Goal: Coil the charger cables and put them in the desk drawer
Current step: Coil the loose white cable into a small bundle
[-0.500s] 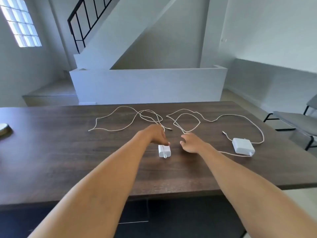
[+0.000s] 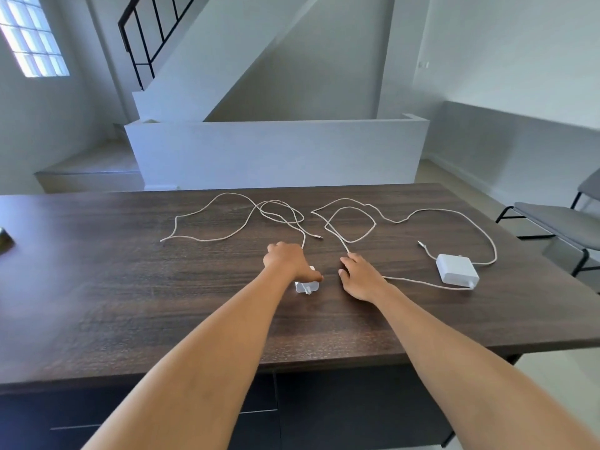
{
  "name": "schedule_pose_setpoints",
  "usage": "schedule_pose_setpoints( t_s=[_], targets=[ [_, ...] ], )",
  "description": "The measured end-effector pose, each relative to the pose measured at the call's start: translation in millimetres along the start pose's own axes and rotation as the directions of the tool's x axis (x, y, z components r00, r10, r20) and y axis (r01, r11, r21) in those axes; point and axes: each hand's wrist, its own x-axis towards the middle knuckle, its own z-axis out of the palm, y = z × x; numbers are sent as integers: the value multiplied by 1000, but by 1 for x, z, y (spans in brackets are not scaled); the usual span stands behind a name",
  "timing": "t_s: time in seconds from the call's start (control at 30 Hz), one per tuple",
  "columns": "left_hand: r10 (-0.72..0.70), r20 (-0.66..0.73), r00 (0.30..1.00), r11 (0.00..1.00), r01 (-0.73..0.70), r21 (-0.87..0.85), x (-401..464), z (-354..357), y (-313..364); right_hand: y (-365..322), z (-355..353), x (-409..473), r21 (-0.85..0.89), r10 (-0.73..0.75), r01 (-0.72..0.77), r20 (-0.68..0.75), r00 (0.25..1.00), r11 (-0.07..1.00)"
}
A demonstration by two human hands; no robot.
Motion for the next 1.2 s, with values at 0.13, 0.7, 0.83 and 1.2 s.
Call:
schedule_pose_setpoints(
  t_s=[0.13,0.7,0.83,1.2],
  targets=[
    [-67,-16,998,992,65,-106,0,1,0,2,0,0,11,-7,7,-5,1000,1000],
    [-166,-125,978,257,-79,-963,11,-80,-37,-8,-18,9,133,86,-84,-6,996,987],
    [-126,-63,990,128,-46,-991,14,-92,-47,-13,-21,14,136,108,-104,-23,994,985],
    [-119,-34,992,195,-10,-981,18,-93,-47,-41,-27,22,454,137,-28,-209,968,891]
  ],
)
